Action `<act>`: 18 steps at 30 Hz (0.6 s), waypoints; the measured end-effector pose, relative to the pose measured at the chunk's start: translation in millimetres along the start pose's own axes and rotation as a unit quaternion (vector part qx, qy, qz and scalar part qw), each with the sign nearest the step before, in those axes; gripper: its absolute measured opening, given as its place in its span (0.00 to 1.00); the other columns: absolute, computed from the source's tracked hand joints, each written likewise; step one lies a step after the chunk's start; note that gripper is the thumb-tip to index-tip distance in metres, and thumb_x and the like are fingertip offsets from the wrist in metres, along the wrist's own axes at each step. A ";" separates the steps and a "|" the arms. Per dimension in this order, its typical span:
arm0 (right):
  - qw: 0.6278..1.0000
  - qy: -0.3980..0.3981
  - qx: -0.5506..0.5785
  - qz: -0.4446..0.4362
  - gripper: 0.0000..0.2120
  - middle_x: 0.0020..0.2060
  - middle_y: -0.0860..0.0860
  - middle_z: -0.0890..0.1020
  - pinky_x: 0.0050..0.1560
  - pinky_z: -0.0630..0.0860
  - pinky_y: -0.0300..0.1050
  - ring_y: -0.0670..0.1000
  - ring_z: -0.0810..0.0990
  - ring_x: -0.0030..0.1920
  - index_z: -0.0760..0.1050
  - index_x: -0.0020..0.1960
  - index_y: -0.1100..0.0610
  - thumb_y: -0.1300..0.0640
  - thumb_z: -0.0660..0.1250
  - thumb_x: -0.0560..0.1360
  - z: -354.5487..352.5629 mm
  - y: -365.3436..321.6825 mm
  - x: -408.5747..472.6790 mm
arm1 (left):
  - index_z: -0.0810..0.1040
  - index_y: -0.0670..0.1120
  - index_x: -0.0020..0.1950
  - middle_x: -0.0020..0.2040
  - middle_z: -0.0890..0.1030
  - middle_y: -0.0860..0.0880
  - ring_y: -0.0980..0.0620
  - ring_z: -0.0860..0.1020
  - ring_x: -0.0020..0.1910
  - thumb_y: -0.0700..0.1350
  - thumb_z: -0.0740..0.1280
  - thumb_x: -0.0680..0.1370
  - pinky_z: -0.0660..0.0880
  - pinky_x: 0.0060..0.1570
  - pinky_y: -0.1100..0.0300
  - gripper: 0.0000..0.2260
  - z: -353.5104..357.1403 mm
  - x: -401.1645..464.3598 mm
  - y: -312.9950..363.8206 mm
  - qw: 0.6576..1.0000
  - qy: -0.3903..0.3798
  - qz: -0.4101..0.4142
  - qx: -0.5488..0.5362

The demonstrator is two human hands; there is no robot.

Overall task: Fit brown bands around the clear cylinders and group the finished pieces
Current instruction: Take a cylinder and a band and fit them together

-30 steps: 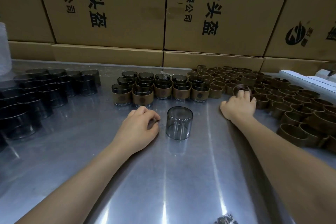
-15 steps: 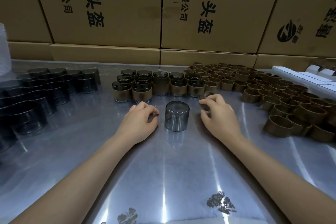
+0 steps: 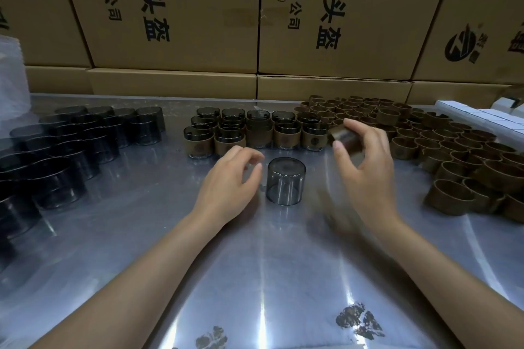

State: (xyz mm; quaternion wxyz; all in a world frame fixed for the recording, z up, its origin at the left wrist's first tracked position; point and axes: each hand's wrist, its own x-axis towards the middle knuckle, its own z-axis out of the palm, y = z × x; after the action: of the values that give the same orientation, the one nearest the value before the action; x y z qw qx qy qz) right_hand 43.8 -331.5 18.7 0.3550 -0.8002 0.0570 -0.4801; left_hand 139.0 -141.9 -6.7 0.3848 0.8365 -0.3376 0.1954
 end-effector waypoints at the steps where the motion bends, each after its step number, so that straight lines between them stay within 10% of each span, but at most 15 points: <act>1: 1.000 -0.007 -0.001 -0.015 0.18 0.56 0.49 0.73 0.55 0.64 0.23 0.36 0.71 0.52 0.72 0.65 0.57 0.62 0.68 0.76 -0.2 -2.7 -0.6 | 0.77 0.49 0.59 0.52 0.75 0.55 0.58 0.74 0.51 0.45 0.62 0.80 0.73 0.51 0.60 0.09 -0.2 -0.2 2.5 1.000 0.007 0.014 -0.014; 9: 0.986 -0.098 0.055 -0.120 0.16 0.55 0.48 0.77 0.58 0.68 0.30 0.40 0.74 0.57 0.75 0.64 0.59 0.58 0.58 0.79 9.1 -27.4 -12.9 | 0.66 0.49 0.73 0.66 0.73 0.55 0.60 0.70 0.65 0.55 0.53 0.81 0.67 0.63 0.65 0.22 1.5 -6.7 32.0 0.984 -0.007 0.143 -0.106; 18: 0.972 -0.223 0.049 -0.056 0.26 0.62 0.40 0.71 0.63 0.62 0.27 0.38 0.66 0.64 0.63 0.72 0.50 0.43 0.59 0.77 26.4 -19.5 -24.6 | 0.75 0.48 0.61 0.55 0.79 0.54 0.53 0.75 0.57 0.50 0.50 0.83 0.71 0.58 0.50 0.17 11.3 -5.3 27.1 0.980 0.044 0.050 -0.185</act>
State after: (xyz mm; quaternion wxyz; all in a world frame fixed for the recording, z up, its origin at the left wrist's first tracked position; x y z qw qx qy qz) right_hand 47.2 -292.9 5.4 0.3698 -0.8706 -0.0921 -0.3113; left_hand 116.6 -161.4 -3.1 0.5376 0.7234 -0.3917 0.1851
